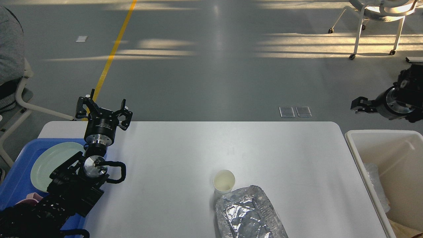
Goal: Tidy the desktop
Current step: 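Raise the right gripper and bring it back over the table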
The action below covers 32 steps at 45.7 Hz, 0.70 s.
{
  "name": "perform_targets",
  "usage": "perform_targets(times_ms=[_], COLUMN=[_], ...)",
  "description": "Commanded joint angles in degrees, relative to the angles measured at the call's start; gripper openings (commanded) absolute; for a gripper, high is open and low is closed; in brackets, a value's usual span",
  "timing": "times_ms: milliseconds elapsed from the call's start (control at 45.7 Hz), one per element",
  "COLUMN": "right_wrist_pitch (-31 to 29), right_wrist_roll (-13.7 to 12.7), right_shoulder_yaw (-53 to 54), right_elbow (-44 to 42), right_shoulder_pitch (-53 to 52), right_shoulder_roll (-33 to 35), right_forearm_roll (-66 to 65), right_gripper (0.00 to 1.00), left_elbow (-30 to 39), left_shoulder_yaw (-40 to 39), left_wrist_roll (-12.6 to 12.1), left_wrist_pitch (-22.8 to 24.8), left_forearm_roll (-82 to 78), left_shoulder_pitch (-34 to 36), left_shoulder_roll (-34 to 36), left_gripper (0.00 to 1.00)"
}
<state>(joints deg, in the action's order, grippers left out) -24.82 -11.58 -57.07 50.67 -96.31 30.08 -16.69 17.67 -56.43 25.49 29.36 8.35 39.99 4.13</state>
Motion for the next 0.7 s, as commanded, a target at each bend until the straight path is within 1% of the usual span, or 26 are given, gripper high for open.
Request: perform_targets(times_ms=[0, 175, 350, 525, 678], right_wrist_pitch=[-7.51, -18.76, -29.57, -30.18, -30.18], right_wrist_roll=[0.07, -0.02, 0.07, 0.07, 0.07], right_shoulder_yaw=[1.52, 4.33, 8.98, 15.75, 18.57], right_elbow=[5.39, 9.88, 13.66, 14.46, 14.46], right_shoulder_pitch=[-9.22, -20.22, -28.75, -33.23, -36.31], right_shoulder_roll=[-0.98, -2.65, -3.27, -2.92, -3.0], right_forearm_roll=[5.6, 13.95, 17.83, 20.47, 22.66], right_gripper=[0.95, 0.94, 0.94, 0.94, 0.96], left_elbow=[0.0, 0.0, 0.0, 0.0, 0.0], left_shoulder_yaw=[0.0, 0.0, 0.0, 0.0, 0.0], left_wrist_roll=[0.0, 0.0, 0.0, 0.0, 0.0], left_wrist_pitch=[0.0, 0.0, 0.0, 0.0, 0.0], left_forearm_roll=[0.0, 0.0, 0.0, 0.0, 0.0], left_shoulder_pitch=[0.0, 0.0, 0.0, 0.0, 0.0], left_shoulder_roll=[0.0, 0.0, 0.0, 0.0, 0.0], left_gripper=[1.0, 1.0, 1.0, 1.0, 1.0])
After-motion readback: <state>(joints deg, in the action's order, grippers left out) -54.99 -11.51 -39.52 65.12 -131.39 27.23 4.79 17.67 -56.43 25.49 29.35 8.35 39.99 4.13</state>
